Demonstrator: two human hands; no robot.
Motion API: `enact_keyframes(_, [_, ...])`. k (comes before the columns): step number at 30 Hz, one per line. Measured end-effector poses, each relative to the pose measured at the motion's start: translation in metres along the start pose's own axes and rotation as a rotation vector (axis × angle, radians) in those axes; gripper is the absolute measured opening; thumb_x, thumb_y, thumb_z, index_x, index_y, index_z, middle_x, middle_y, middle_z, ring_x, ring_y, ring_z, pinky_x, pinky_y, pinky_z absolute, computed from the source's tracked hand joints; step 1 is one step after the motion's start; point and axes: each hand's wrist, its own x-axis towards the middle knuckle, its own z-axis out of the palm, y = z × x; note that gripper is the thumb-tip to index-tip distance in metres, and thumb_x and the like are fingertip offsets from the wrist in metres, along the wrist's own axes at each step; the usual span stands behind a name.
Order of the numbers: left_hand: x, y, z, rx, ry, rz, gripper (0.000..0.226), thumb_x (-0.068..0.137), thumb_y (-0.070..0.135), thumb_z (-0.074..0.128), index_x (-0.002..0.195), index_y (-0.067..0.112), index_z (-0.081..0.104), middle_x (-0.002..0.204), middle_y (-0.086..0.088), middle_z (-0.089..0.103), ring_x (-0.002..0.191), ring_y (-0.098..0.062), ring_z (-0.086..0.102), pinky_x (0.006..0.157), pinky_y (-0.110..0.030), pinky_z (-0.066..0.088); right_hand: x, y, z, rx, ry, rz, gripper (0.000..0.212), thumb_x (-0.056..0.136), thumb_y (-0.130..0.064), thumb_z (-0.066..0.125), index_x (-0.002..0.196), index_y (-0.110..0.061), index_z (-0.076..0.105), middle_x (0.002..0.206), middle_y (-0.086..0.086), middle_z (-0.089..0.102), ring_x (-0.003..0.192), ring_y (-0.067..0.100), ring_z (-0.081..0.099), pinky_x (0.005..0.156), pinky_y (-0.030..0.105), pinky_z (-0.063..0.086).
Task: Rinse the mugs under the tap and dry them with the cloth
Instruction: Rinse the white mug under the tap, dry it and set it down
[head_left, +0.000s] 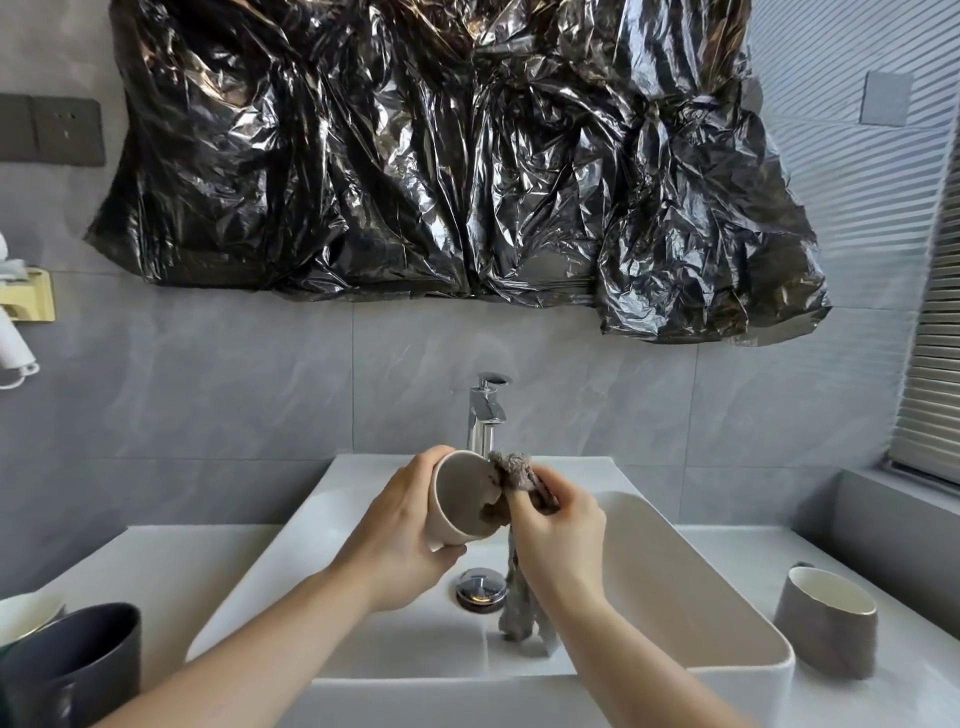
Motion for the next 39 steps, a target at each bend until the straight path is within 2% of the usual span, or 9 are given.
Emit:
enact_keyframes(8, [0.001, -0.006, 0.000, 0.037, 0.081, -0.009, 0.093, 0.068, 0.019, 0.087, 0.143, 0.039, 0.036, 0.135, 0.021, 0.052, 0.121, -0.001, 0.049, 0.094, -0.002, 0.033, -0.008, -0.007, 0.007, -0.059, -0.082, -0.079, 0.028, 0.083, -0.012, 0.074, 0.101, -0.031, 0.083, 0.104, -0.020, 0.071, 0.099, -0.005, 0.067, 0.080, 0.004, 0.046])
enact_keyframes(14, [0.001, -0.005, 0.000, 0.039, 0.074, -0.006, 0.089, 0.070, 0.021, 0.084, 0.141, 0.042, 0.036, 0.132, 0.027, 0.052, 0.120, 0.001, 0.049, 0.092, -0.004, 0.037, -0.012, -0.010, 0.013, -0.249, -0.169, -0.235, 0.009, 0.082, -0.013, 0.066, 0.074, -0.013, 0.069, 0.072, -0.004, 0.062, 0.071, 0.015, 0.055, 0.063, 0.026, 0.046])
enact_keyframes(19, [0.000, -0.002, 0.004, 0.130, -0.038, 0.084, 0.087, 0.071, 0.016, 0.080, 0.146, 0.033, 0.039, 0.139, 0.022, 0.050, 0.129, -0.004, 0.043, 0.099, 0.001, 0.025, 0.000, -0.012, 0.020, -0.587, -0.228, -0.063, 0.030, 0.083, -0.022, 0.061, 0.067, -0.006, 0.042, 0.051, 0.008, 0.037, 0.054, 0.022, 0.031, 0.048, 0.030, 0.028])
enact_keyframes(22, [0.001, 0.002, 0.006, 0.162, -0.061, 0.128, 0.084, 0.072, 0.014, 0.078, 0.146, 0.030, 0.041, 0.140, 0.017, 0.052, 0.131, -0.006, 0.043, 0.101, -0.001, 0.025, 0.005, -0.022, 0.023, -0.640, -0.330, 0.091, 0.029, 0.087, -0.026, 0.055, 0.064, -0.010, 0.047, 0.056, 0.002, 0.046, 0.063, 0.033, 0.046, 0.054, 0.034, 0.036])
enact_keyframes(25, [0.001, 0.001, 0.004, 0.171, -0.039, 0.128, 0.086, 0.070, 0.010, 0.078, 0.147, 0.025, 0.044, 0.141, 0.013, 0.054, 0.132, -0.009, 0.045, 0.104, -0.003, 0.025, 0.010, -0.038, 0.028, -0.525, -0.502, 0.150, 0.022, 0.086, -0.026, 0.049, 0.067, -0.015, 0.050, 0.064, -0.002, 0.054, 0.063, 0.022, 0.052, 0.056, 0.027, 0.042])
enact_keyframes(28, [0.000, -0.001, 0.001, 0.169, -0.001, 0.102, 0.090, 0.065, 0.008, 0.081, 0.146, 0.023, 0.046, 0.139, 0.012, 0.056, 0.130, -0.009, 0.045, 0.102, 0.000, 0.023, 0.016, -0.048, 0.025, -0.354, -0.747, 0.207, 0.017, 0.094, -0.010, 0.049, 0.086, -0.015, 0.064, 0.084, 0.003, 0.058, 0.080, 0.020, 0.054, 0.069, 0.027, 0.043])
enact_keyframes(30, [0.001, -0.001, 0.000, 0.159, 0.020, 0.088, 0.090, 0.064, 0.008, 0.083, 0.145, 0.024, 0.046, 0.137, 0.012, 0.056, 0.128, -0.009, 0.047, 0.100, -0.003, 0.027, 0.017, -0.048, 0.017, -0.297, -0.856, 0.215, 0.026, 0.096, 0.000, 0.046, 0.096, -0.012, 0.069, 0.085, 0.002, 0.057, 0.076, 0.015, 0.052, 0.061, 0.020, 0.040])
enact_keyframes(33, [0.001, 0.001, 0.003, 0.161, 0.029, 0.096, 0.089, 0.064, 0.012, 0.083, 0.144, 0.027, 0.045, 0.136, 0.015, 0.056, 0.126, -0.008, 0.049, 0.097, -0.007, 0.032, 0.015, -0.045, 0.010, -0.335, -0.881, 0.143, 0.026, 0.096, 0.003, 0.045, 0.089, -0.014, 0.064, 0.070, -0.006, 0.047, 0.061, 0.009, 0.042, 0.047, 0.013, 0.033])
enact_keyframes(39, [0.001, -0.002, 0.002, 0.155, 0.044, 0.065, 0.091, 0.063, 0.019, 0.085, 0.142, 0.033, 0.042, 0.136, 0.020, 0.053, 0.125, -0.006, 0.049, 0.093, -0.018, 0.041, 0.012, -0.032, -0.005, -0.658, -0.856, -0.167, 0.034, 0.096, -0.005, 0.045, 0.066, -0.022, 0.041, 0.069, 0.000, 0.047, 0.071, 0.025, 0.040, 0.062, 0.036, 0.035])
